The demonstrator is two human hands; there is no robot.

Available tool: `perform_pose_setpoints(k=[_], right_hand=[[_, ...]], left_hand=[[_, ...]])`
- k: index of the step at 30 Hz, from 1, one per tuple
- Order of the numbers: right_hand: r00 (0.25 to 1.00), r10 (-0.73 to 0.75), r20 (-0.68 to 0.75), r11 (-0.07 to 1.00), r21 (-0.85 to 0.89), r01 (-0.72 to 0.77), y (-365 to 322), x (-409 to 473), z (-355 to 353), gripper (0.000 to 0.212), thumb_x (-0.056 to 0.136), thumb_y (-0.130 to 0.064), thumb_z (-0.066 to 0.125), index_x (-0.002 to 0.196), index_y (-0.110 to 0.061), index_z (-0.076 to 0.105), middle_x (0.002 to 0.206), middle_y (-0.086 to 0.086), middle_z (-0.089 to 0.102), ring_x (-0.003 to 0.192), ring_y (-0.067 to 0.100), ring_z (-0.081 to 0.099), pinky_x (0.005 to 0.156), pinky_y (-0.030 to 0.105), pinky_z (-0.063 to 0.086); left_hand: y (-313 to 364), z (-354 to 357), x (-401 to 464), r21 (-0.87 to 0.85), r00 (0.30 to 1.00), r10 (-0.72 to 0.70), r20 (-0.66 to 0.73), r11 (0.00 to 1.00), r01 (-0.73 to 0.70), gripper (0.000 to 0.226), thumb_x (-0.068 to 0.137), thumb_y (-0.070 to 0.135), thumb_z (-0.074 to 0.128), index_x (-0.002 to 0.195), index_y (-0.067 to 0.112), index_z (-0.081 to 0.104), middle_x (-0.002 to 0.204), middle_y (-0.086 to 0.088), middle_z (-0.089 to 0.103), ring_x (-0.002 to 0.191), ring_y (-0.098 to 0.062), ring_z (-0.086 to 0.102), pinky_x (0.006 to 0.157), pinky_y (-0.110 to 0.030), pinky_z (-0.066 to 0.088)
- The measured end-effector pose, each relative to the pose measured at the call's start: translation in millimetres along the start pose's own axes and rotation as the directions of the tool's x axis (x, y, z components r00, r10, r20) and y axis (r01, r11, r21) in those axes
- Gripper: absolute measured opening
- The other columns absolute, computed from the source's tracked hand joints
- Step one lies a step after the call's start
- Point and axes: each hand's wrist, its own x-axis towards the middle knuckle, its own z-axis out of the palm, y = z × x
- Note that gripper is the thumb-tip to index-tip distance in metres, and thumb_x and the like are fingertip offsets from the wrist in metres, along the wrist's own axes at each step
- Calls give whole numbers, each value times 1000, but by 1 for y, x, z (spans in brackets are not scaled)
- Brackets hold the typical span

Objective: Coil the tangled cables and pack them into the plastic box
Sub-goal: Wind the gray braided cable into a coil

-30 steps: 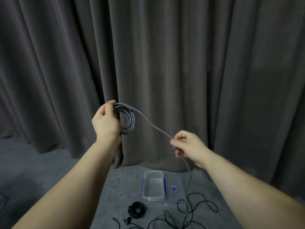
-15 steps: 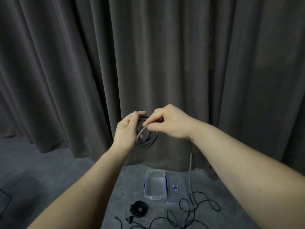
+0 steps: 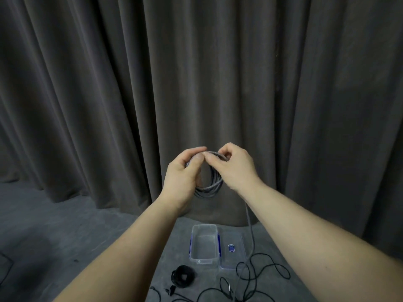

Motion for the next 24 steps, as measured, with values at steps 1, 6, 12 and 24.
perform_pose_setpoints(k=[1, 6, 12, 24], right_hand=[[1000, -26, -1, 999, 37, 26, 3, -3, 2, 31, 77, -42, 74, 80, -15, 59, 70, -7, 60, 64, 9, 54, 60, 26, 42], [977, 3, 213, 996, -88, 16, 14, -13, 11, 54, 92, -39, 54, 141, -25, 39, 133, 0, 57, 122, 19, 51, 99, 28, 40], [957, -55, 286, 998, 53, 41, 20, -8, 6, 41, 97, -14, 49, 137, -19, 48, 85, -9, 62, 67, 0, 57, 71, 22, 50], [956, -149, 252, 989, 34, 145, 21, -14, 0, 58, 96, -28, 49, 149, -18, 31, 147, 3, 45, 129, 11, 43, 113, 42, 33]], left_hand=[[0, 1, 1, -10, 999, 7, -32, 1000, -7, 18, 98, 13, 52, 101, 21, 68, 53, 12, 49, 49, -8, 38, 53, -26, 33], [1, 1, 8, -119, 994, 7, -107, 993, -20, 19, 99, 11, 49, 103, 19, 66, 54, 6, 40, 46, -10, 33, 46, -23, 34], [3, 3, 8, -160, 996, -5, -88, 987, -9, 20, 98, 8, 49, 102, 17, 66, 57, 5, 46, 52, -14, 38, 56, -30, 33], [5, 4, 11, 103, 984, 105, -141, 991, -90, 20, 92, 20, 63, 104, 35, 65, 69, 8, 59, 63, -10, 53, 70, -32, 44]])
